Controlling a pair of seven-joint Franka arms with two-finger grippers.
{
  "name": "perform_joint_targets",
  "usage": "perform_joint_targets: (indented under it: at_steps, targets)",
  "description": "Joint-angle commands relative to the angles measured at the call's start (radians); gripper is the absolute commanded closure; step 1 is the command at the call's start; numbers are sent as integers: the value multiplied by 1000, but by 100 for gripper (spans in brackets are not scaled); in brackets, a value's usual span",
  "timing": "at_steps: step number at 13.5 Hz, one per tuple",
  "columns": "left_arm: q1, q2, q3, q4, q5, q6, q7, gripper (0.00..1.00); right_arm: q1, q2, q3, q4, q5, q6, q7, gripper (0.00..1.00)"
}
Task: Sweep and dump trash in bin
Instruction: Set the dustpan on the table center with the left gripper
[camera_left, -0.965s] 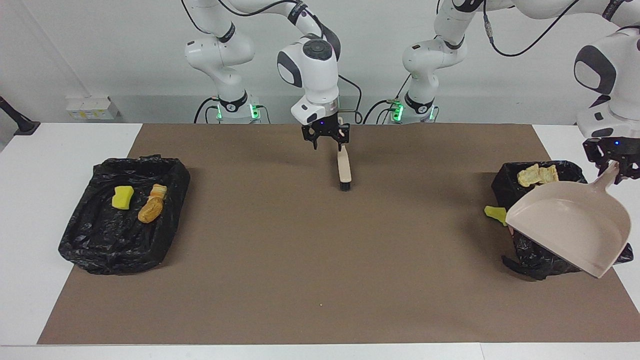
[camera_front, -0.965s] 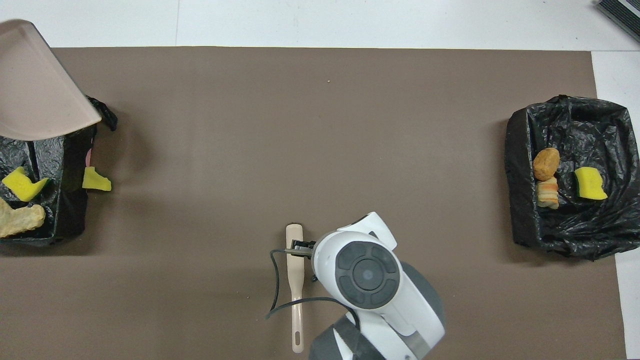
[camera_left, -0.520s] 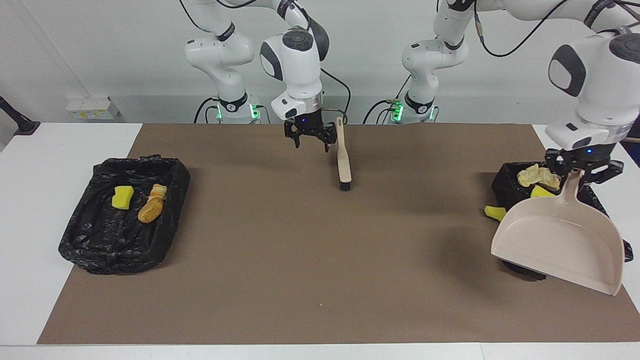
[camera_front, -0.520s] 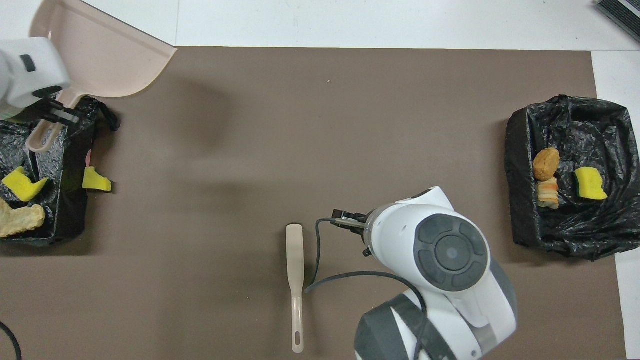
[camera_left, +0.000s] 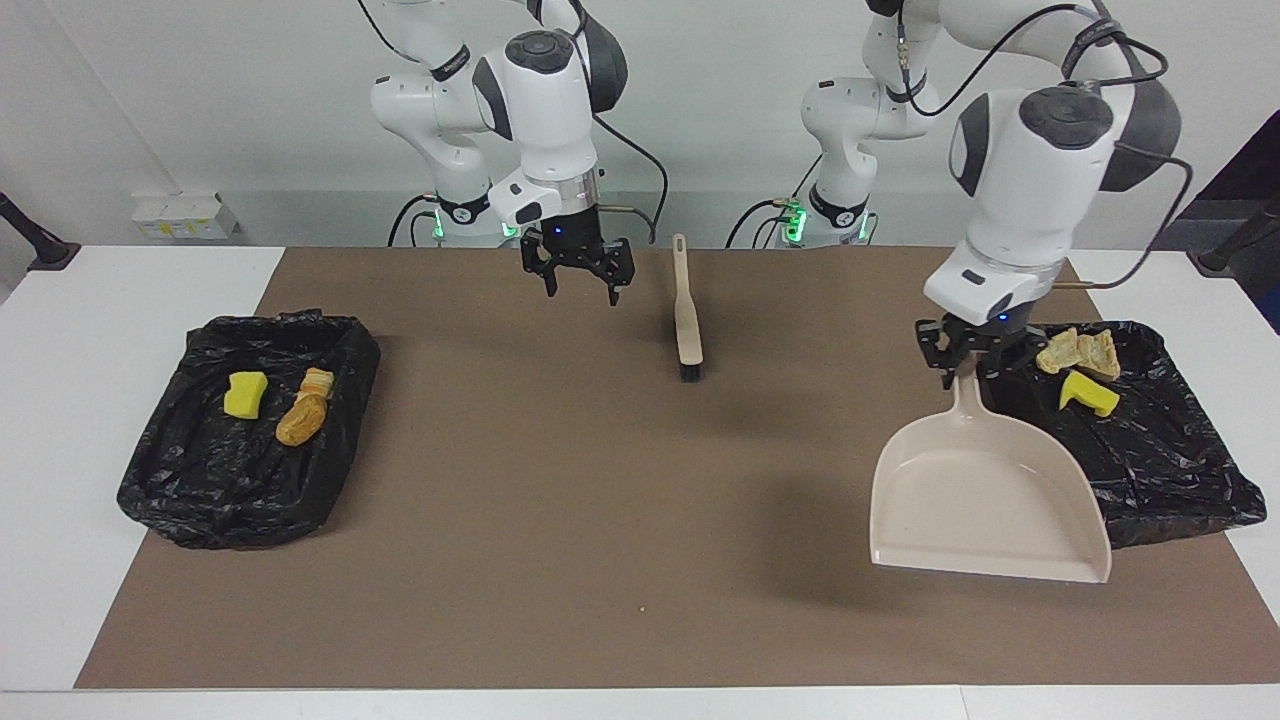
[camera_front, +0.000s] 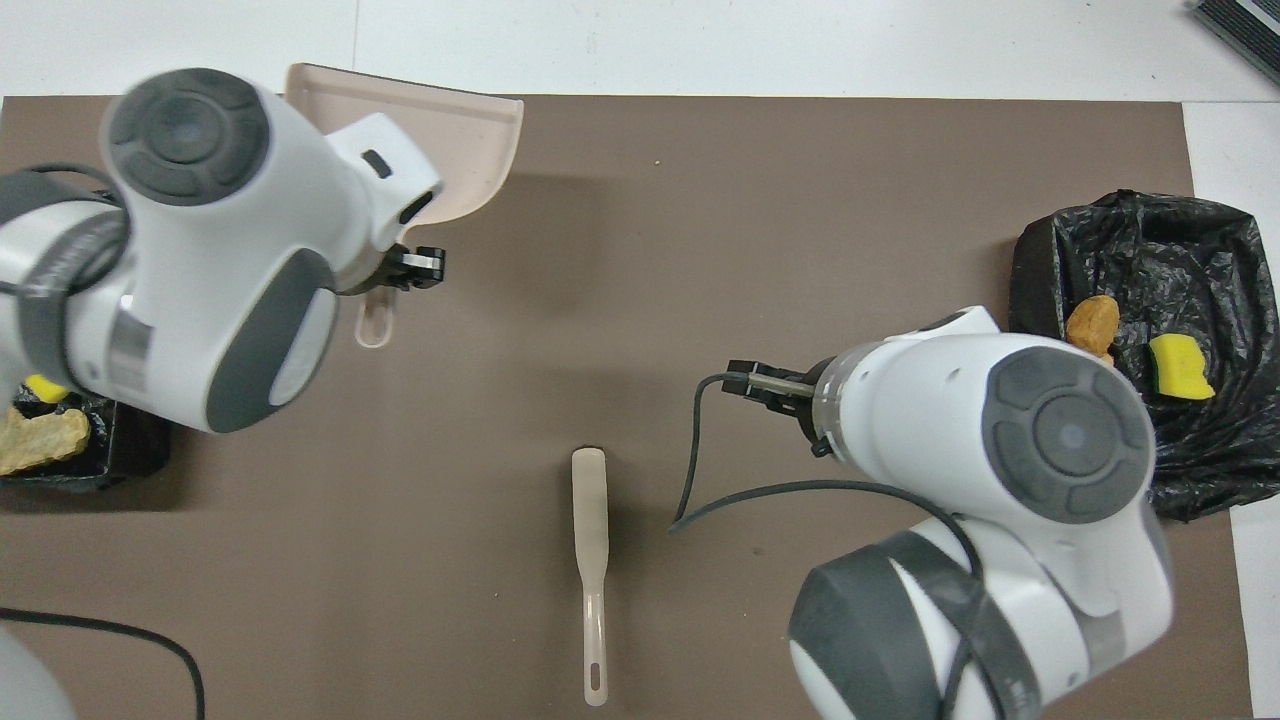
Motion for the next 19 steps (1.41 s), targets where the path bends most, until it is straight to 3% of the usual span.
perform_joint_targets:
  at_steps: [1, 5, 7, 9, 13, 14, 15, 16, 19]
  targets:
    - [-95, 93, 22, -5, -89, 138, -126, 100, -30, 17, -46, 98, -4, -91, -141, 0]
    - [-142, 125, 20, -56, -182, 248, -139, 100, -11, 76, -177, 250, -5, -227, -299, 0]
    - [-175, 136, 20, -126, -197, 324, -114, 100, 24, 122, -245, 337, -33, -311, -302, 0]
    - [-204, 157, 22, -126, -201, 337, -120, 100, 71, 168, -311, 430, -85, -384, -304, 0]
    - [-223, 147, 22, -168, -206, 337, -128, 100, 68, 182, -324, 482, -132, -441, -305, 0]
    - [-224, 148, 22, -174, -204, 353, -134, 89, 68, 178, -335, 482, -136, -456, -324, 0]
    - [-228, 148, 22, -174, -206, 360, -146, 25, 76, 169, -359, 482, -133, -468, -348, 0]
    - [-231, 147, 24, -171, -206, 355, -169, 0, 76, 159, -367, 482, -122, -477, -362, 0]
    - [-193, 69, 46, -165, -201, 274, -169, 0, 76, 136, -387, 469, -108, -514, -361, 0]
